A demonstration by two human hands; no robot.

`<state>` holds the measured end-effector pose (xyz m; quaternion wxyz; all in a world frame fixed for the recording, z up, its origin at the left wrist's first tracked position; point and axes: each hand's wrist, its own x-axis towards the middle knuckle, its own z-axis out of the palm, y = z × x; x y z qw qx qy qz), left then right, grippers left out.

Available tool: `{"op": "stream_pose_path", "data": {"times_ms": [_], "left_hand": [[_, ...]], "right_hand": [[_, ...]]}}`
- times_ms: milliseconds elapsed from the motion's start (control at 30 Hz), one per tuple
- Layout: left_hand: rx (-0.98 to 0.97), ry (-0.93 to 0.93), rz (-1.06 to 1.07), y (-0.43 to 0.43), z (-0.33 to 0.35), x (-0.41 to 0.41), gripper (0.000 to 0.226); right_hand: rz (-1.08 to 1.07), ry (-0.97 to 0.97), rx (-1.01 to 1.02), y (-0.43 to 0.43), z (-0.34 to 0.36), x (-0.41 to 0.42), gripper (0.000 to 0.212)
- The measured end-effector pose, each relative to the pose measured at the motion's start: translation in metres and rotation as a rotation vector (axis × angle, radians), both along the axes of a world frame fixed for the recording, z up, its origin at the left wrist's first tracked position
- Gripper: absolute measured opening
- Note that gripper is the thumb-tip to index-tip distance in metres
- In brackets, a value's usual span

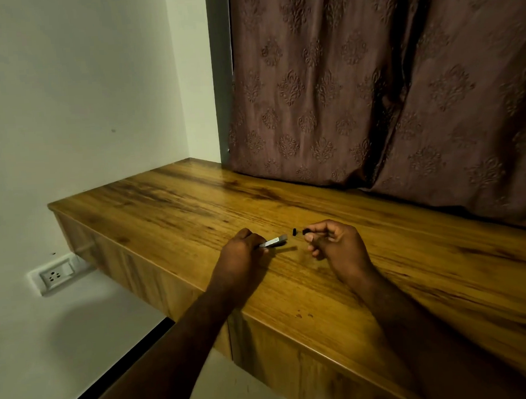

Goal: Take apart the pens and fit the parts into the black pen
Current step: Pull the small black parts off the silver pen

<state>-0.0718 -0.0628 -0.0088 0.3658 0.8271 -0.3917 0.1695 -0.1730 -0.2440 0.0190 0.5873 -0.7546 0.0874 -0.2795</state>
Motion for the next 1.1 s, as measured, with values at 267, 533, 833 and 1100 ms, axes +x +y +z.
{"op": "stream_pose_path", "data": {"times_ms": [267,533,833,1100], "left_hand": [[-0.001,0.068,0.058,-0.001,0.004,-0.002,0.061],[-0.01,0.017,0.051,-0.002,-0.002,0.0,0.014],[0.052,-0.104,-0.099,-0.002,0.005,-0.015,0.034],[0.067,-0.176,-0.116,-0.003,0.01,-0.02,0.027]], "right_hand": [[0.115,0.284,-0.398,-0.006,-0.014,-0.001,0.018],[0.189,0.37,-0.382,-0.016,-0.007,-0.001,0.025],[0.158,0.137,0.292,0.003,-0.007,0.0,0.008],[0.171,0.152,0.307,0.004,-0.01,0.003,0.01]]}}
